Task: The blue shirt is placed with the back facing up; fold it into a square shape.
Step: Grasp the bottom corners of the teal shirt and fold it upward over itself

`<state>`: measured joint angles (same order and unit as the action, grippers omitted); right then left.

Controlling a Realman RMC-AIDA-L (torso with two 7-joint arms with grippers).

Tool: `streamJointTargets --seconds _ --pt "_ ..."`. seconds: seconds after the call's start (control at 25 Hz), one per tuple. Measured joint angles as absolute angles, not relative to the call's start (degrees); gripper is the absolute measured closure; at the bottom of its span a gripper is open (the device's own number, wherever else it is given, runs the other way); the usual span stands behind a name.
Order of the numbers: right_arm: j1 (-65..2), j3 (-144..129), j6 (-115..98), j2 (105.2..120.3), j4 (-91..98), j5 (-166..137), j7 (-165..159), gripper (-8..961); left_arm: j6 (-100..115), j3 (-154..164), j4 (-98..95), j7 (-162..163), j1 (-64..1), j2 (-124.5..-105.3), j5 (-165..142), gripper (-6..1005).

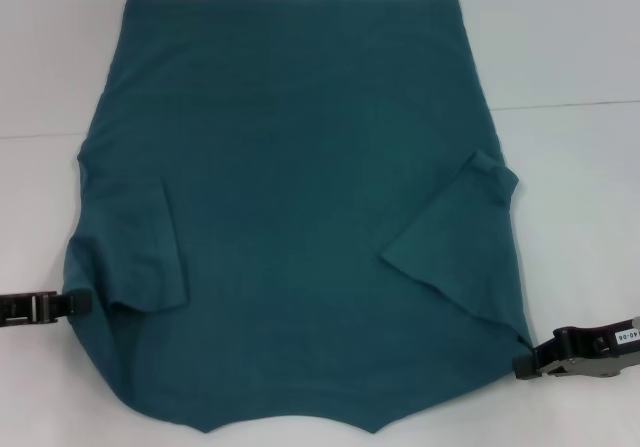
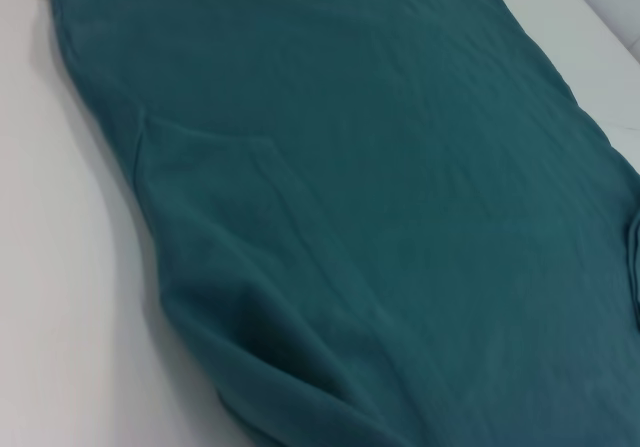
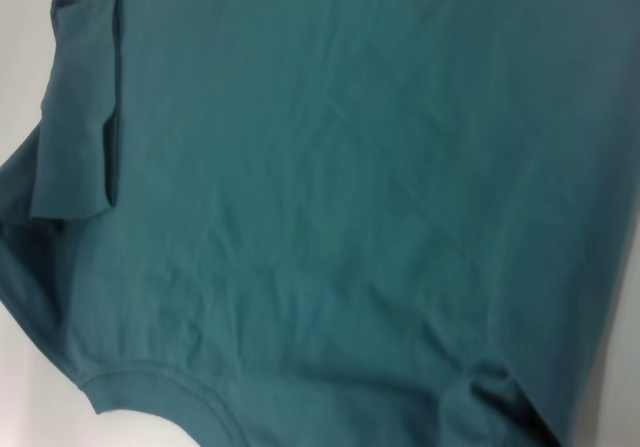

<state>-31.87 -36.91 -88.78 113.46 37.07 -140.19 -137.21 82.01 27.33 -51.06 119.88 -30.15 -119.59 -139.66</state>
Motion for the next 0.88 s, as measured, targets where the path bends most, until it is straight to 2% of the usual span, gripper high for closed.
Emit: streamJointTargets --seconds 0.88 --pt "-27.20 -28.05 -93.12 113.64 40.96 -140.00 -130.42 951 89.49 24.44 -51.51 119.94 -28.36 -119.09 -139.63 973"
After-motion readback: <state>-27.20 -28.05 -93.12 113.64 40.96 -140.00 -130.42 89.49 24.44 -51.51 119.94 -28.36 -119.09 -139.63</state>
